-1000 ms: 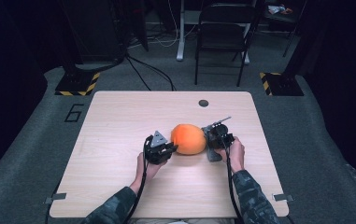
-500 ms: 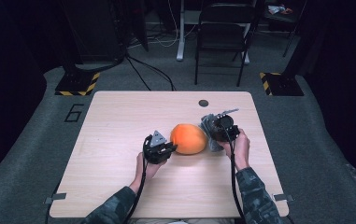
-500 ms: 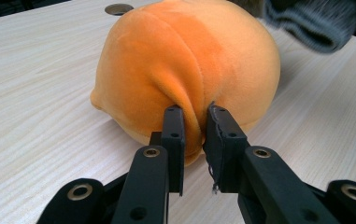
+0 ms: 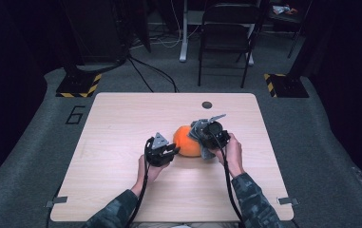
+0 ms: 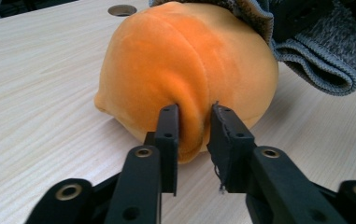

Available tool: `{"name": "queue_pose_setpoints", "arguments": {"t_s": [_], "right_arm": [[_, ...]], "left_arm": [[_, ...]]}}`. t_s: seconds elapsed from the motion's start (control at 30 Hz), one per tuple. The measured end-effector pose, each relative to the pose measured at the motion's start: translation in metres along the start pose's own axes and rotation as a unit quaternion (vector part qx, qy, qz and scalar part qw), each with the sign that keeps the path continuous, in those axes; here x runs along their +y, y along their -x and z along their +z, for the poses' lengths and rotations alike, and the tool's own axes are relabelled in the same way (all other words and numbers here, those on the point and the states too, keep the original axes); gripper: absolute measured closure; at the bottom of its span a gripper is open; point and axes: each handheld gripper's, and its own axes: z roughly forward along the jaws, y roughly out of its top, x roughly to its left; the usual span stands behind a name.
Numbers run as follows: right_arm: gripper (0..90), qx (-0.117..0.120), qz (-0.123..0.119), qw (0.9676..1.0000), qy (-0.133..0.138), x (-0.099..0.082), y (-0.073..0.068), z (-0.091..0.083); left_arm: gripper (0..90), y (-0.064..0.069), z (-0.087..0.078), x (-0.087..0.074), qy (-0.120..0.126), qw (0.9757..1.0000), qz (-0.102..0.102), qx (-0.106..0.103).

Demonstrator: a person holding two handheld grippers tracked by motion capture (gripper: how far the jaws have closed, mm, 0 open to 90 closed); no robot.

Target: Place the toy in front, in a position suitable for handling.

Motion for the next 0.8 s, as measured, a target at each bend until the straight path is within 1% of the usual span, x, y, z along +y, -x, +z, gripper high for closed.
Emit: {"name": "queue_pose_setpoints", "arguments": {"t_s": [0.03, 0.07, 0.1, 0.13, 0.17, 0.23, 0.3, 0.33, 0.37, 0.43, 0.47, 0.5, 0.53, 0.57, 0.6, 0.63, 0.67, 0.7, 0.8], "right_arm": [[73.2, 0.000, 0.002, 1.0000, 0.003, 0.000, 0.001, 0.000], [73.2, -0.004, 0.003, 1.0000, 0.006, -0.001, 0.002, 0.001], [73.2, -0.004, 0.005, 1.0000, 0.006, -0.001, 0.003, 0.001], [73.2, -0.004, 0.011, 0.9999, 0.007, -0.002, 0.002, 0.002], [73.2, -0.007, 0.008, 0.9999, 0.011, -0.002, 0.005, 0.003], [73.2, -0.007, 0.013, 0.9998, 0.014, -0.003, 0.008, 0.004], [73.2, -0.006, 0.019, 0.9997, 0.015, -0.004, 0.010, 0.004], [73.2, -0.006, 0.021, 0.9997, 0.015, -0.004, 0.010, 0.005], [73.2, -0.007, 0.017, 0.9996, 0.019, -0.005, 0.010, 0.006], [73.3, -0.007, 0.018, 0.9997, 0.018, -0.004, 0.009, 0.006], [73.3, -0.007, 0.013, 0.9997, 0.019, -0.004, 0.009, 0.006], [73.3, -0.006, 0.013, 0.9997, 0.018, -0.004, 0.008, 0.006], [73.3, -0.006, 0.011, 0.9997, 0.019, -0.004, 0.007, 0.006], [73.3, -0.005, 0.008, 0.9998, 0.019, -0.004, 0.007, 0.006], [73.3, -0.004, 0.008, 0.9998, 0.018, -0.004, 0.006, 0.006], [73.3, -0.005, 0.009, 0.9998, 0.016, -0.004, 0.005, 0.005], [73.3, -0.003, 0.009, 0.9998, 0.016, -0.004, 0.005, 0.005], [73.3, -0.003, 0.009, 0.9998, 0.016, -0.004, 0.005, 0.005], [73.3, -0.003, 0.006, 0.9998, 0.019, -0.002, 0.005, 0.003]], "left_arm": [[69.5, 0.000, -0.001, 0.000, -0.002, 1.0000, -0.001, -0.002], [67.5, -0.001, -0.001, 0.001, -0.004, 1.0000, 0.001, 0.003], [64.1, -0.001, -0.002, 0.001, -0.007, 1.0000, 0.003, 0.004], [61.2, -0.001, -0.001, 0.000, -0.009, 0.9999, 0.004, 0.010], [55.4, -0.001, 0.000, 0.000, -0.016, 0.9998, 0.001, 0.008], [49.6, -0.001, 0.001, -0.001, -0.022, 0.9997, 0.007, 0.013], [46.3, -0.001, 0.003, -0.001, -0.018, 0.9997, 0.005, 0.018], [45.5, -0.001, 0.004, -0.001, -0.020, 0.9996, 0.009, 0.020], [44.6, 0.000, 0.006, -0.002, -0.017, 0.9995, 0.009, 0.023], [44.0, 0.001, 0.009, -0.003, -0.013, 0.9996, 0.011, 0.022], [44.7, 0.001, 0.010, -0.004, -0.010, 0.9997, 0.013, 0.020], [48.1, 0.002, 0.011, -0.005, -0.006, 0.9998, 0.012, 0.018], [49.9, 0.003, 0.013, -0.006, -0.007, 0.9996, 0.017, 0.020], [53.9, 0.003, 0.013, -0.006, -0.006, 0.9995, 0.021, 0.023], [58.4, 0.004, 0.014, -0.008, -0.002, 0.9996, 0.016, 0.025], [64.3, 0.004, 0.015, -0.008, -0.002, 0.9995, 0.018, 0.028], [68.2, 0.003, 0.013, -0.008, -0.009, 0.9994, 0.022, 0.026], [73.5, 0.002, 0.013, -0.008, -0.005, 0.9995, 0.018, 0.027], [79.5, 0.001, 0.012, -0.007, -0.008, 0.9993, 0.024, 0.027]]}}
